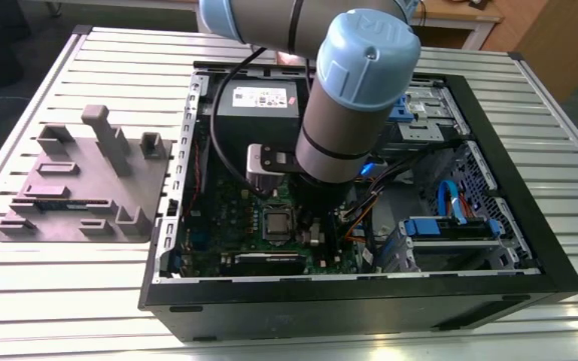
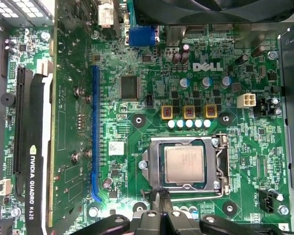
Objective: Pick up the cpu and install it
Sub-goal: 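Install the first cpu locking lever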
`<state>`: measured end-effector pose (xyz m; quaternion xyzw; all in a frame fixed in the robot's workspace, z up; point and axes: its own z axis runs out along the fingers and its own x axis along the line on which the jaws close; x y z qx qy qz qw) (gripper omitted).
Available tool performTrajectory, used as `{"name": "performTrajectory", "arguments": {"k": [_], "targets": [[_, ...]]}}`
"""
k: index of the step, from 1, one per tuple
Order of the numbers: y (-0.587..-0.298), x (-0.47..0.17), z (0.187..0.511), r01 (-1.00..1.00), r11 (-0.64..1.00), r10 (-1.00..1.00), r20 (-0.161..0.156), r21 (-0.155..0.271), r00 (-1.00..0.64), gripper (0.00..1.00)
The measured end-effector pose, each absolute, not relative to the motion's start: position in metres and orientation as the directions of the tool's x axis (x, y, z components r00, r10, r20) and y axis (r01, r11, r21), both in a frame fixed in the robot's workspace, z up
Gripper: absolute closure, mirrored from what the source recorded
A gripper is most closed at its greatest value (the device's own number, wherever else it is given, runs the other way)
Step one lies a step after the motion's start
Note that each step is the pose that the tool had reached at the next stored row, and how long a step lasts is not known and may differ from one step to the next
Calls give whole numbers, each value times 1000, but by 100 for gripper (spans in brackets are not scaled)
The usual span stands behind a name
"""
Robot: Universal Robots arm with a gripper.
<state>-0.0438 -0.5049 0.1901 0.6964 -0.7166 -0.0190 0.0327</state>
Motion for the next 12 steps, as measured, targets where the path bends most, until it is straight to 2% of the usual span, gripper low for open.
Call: {"name": "performTrajectory", "arguments": {"k": [12], "targets": [[-504, -43, 189, -997, 23, -1000, 14, 72, -22, 90]]}}
